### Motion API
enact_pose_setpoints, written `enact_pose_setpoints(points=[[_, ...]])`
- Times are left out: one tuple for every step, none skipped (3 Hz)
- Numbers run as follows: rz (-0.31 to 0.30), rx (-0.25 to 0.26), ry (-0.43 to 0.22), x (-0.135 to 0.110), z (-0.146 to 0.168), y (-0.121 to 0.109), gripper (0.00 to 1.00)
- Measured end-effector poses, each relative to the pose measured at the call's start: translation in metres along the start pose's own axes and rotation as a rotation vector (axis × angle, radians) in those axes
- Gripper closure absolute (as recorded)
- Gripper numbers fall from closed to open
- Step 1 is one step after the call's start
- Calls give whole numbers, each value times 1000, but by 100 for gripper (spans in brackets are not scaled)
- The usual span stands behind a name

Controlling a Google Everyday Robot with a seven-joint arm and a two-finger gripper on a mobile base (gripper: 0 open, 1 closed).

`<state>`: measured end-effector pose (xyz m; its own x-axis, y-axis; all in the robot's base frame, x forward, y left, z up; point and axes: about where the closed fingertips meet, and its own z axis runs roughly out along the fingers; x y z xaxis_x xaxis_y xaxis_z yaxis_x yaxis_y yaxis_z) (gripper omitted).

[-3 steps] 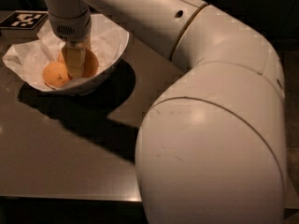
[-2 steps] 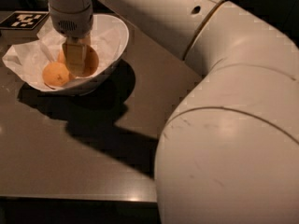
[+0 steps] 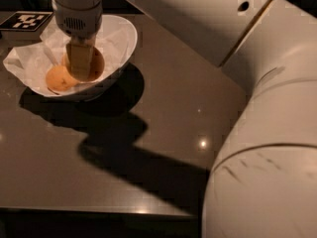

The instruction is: Pick orange from white bowl

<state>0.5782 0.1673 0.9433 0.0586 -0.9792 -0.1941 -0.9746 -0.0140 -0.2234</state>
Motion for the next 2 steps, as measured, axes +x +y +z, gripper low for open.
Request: enact_pose_setpoints(points=[[-17,4,13,-6,-2,0,100],[31,-1,-61,-8,-21,19,100]])
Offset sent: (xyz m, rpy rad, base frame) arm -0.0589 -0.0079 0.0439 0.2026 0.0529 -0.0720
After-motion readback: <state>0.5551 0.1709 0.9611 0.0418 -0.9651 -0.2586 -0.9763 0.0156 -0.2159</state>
